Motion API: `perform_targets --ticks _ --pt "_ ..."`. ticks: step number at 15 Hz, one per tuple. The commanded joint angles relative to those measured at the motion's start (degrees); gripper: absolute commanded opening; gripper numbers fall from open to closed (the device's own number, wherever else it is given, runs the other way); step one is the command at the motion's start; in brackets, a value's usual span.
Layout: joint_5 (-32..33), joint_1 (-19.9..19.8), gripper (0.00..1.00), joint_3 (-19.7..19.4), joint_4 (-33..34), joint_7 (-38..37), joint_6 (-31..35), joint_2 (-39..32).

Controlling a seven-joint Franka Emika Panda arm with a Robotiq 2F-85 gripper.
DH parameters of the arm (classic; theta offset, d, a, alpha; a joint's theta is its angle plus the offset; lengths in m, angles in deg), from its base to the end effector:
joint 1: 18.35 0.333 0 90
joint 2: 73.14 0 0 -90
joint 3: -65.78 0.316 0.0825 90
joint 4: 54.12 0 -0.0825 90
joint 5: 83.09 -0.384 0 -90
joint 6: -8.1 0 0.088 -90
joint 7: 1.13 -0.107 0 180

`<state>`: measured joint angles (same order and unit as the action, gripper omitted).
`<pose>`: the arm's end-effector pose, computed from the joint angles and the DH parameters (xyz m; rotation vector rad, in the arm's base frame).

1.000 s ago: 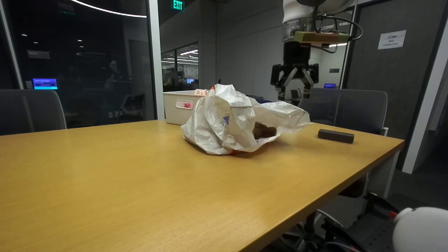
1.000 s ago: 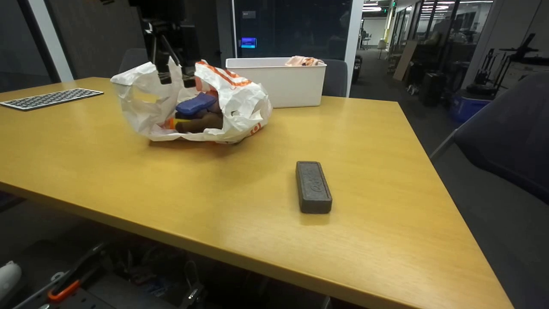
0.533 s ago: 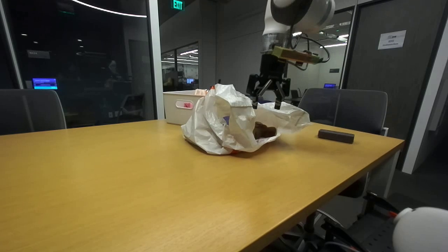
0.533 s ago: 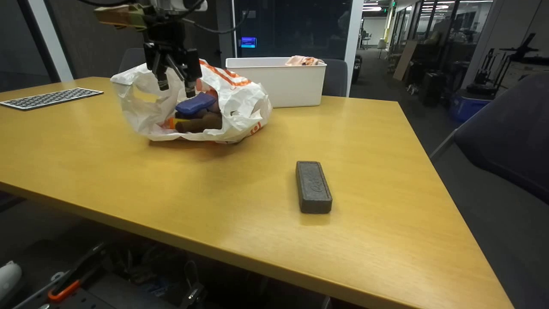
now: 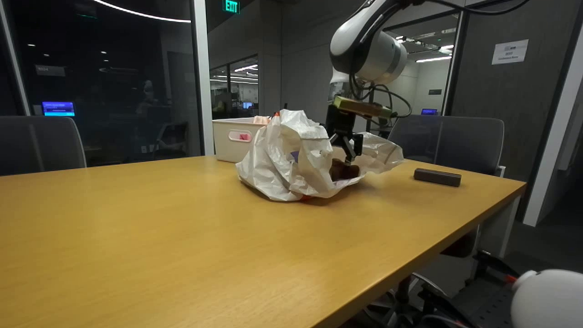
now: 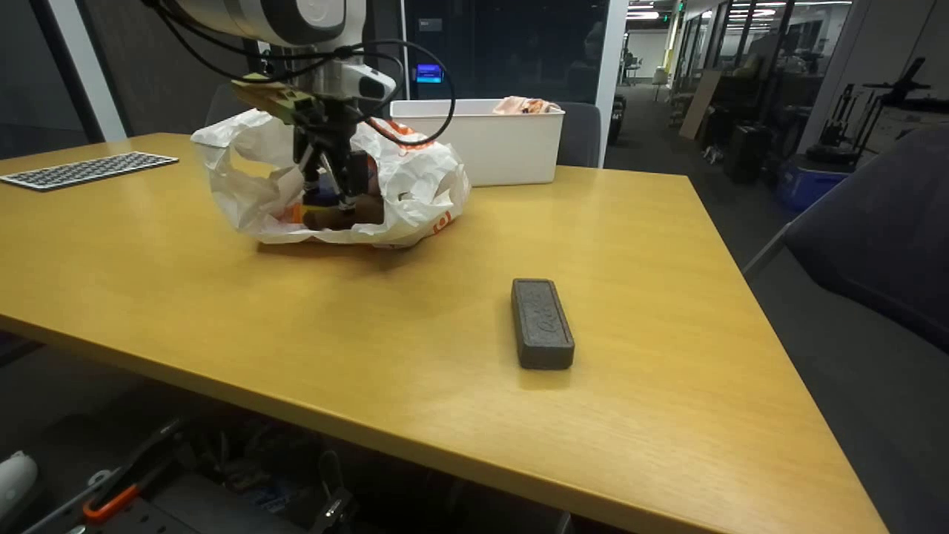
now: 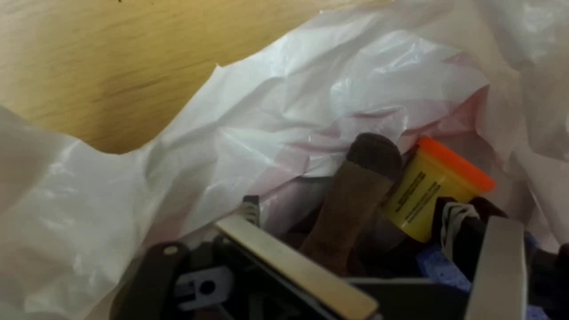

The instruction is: Remove the items from the plastic bag and place them on the table.

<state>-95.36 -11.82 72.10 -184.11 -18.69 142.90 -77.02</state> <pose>0.5138 0.1201 0.3310 -2.9621 0.3459 0.0398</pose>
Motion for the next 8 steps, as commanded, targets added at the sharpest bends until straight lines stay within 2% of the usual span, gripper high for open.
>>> perform_targets --ticks 1,2,3,8 --pt "1.1 0.2 1.0 -0.5 1.4 -3.9 4.0 -3.7" --pt "2.4 0.4 0.89 -0.8 1.3 -5.1 4.9 -4.5" --pt "3.1 0.4 0.75 -1.1 1.4 -5.5 5.2 -5.3" --pt "3.4 0.4 0.36 -1.6 0.9 -6.0 5.0 -5.4"
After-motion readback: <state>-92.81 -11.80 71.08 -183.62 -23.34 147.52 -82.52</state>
